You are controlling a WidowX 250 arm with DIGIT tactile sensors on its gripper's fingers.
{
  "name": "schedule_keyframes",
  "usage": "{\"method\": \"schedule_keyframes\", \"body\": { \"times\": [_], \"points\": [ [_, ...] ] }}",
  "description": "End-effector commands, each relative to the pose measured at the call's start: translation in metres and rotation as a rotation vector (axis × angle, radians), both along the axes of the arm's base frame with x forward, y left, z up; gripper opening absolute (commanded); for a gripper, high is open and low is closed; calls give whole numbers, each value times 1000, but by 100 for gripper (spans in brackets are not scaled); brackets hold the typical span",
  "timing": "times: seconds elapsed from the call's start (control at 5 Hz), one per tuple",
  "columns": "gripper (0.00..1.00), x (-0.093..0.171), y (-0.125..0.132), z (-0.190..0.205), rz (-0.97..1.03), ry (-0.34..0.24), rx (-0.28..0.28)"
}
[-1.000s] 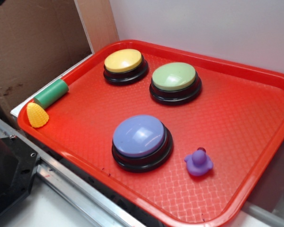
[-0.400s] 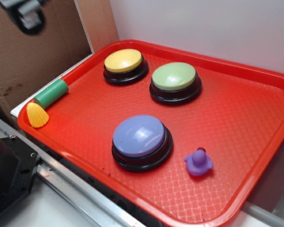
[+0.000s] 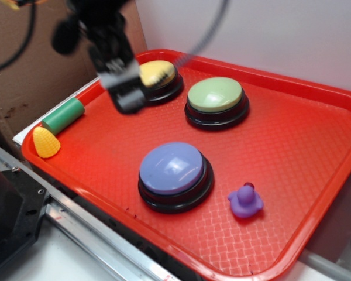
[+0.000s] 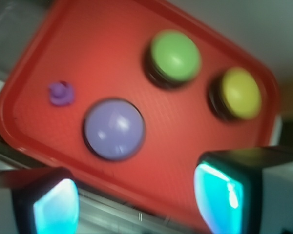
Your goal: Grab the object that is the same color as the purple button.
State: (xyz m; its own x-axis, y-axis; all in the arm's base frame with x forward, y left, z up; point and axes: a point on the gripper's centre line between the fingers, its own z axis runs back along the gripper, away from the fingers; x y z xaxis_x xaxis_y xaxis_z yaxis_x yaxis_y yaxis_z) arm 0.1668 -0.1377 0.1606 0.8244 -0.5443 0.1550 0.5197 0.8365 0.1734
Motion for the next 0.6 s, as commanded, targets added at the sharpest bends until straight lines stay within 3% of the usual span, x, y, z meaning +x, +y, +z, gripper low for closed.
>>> {"method": "schedule_keyframes", "body": {
  "times": [0.0, 0.2, 0.4],
  "points": [
    [100, 24, -37, -38, -428, 84, -237],
    [100, 32, -47, -58, -485, 137, -259],
    [100, 35, -60, -77, -504, 160, -187]
  ]
}}
